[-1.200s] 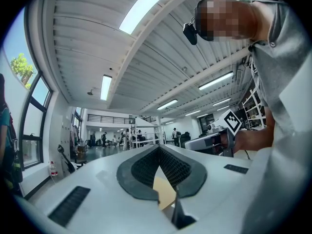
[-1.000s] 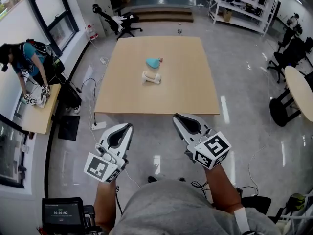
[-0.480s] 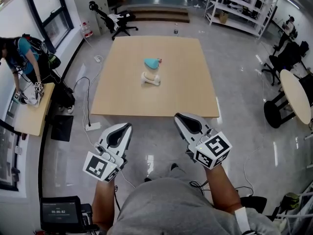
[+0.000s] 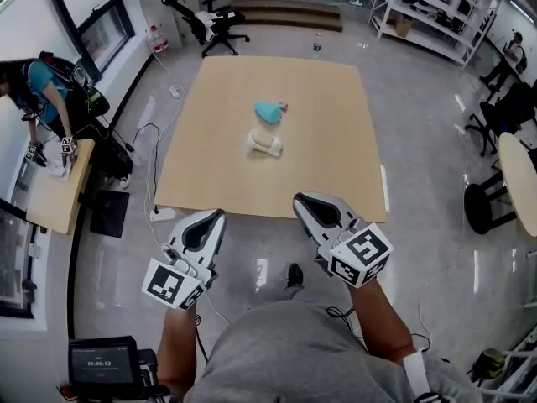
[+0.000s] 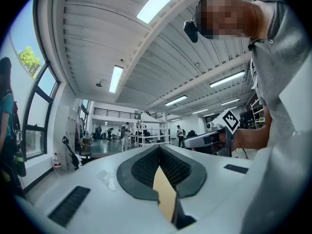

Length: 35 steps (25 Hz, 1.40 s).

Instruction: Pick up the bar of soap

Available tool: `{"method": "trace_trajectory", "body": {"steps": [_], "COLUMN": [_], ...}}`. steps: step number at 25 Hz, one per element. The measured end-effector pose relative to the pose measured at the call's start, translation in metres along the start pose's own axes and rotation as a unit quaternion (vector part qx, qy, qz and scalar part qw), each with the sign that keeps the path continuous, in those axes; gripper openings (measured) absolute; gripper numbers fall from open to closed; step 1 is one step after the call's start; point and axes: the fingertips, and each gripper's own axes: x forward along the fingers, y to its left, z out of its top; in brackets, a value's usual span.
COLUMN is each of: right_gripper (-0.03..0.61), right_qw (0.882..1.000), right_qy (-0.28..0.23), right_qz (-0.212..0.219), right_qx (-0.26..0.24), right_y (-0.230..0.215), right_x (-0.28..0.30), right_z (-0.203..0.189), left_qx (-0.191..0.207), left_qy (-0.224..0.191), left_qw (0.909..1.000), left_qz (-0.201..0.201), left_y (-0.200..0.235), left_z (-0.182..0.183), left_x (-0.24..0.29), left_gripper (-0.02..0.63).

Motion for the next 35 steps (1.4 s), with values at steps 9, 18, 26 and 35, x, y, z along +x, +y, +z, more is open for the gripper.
{"method": "trace_trajectory", "body": {"steps": [9, 18, 26, 35], "right_gripper": [0.008, 0.008, 0.008, 0.008], "right_qw": [0.999, 0.997, 0.997, 0.999], "right_qy": [0.002, -0.003, 0.003, -0.002], "right_qz": [0.045, 0.078, 0.079, 0.046], "right_qx": [0.003, 0.004, 0.013, 0.017], "right_y": [-0.09, -0.148, -0.165, -0.17], "right_x": [0.037, 0.052, 0.055, 0.082], "right_z": [0.016, 0.019, 0.019, 0.02], "left_qx": [0.001, 0.013, 0.011, 0.007], "left_qy": [0.012, 0.021, 0.027, 0.026], "left_qw": [0.9995, 0.9982, 0.998, 0.9995], "left_qz": [0.028, 0.056, 0.055, 0.014], "left_y": [0.025, 0.035, 0.042, 0.073], "left_z": [-0.011, -0.019, -0.02, -0.03], "left_x": [0.098, 0.154, 0.172, 0.187], "left_gripper": [0.005, 0.005, 0.005, 0.005]}}
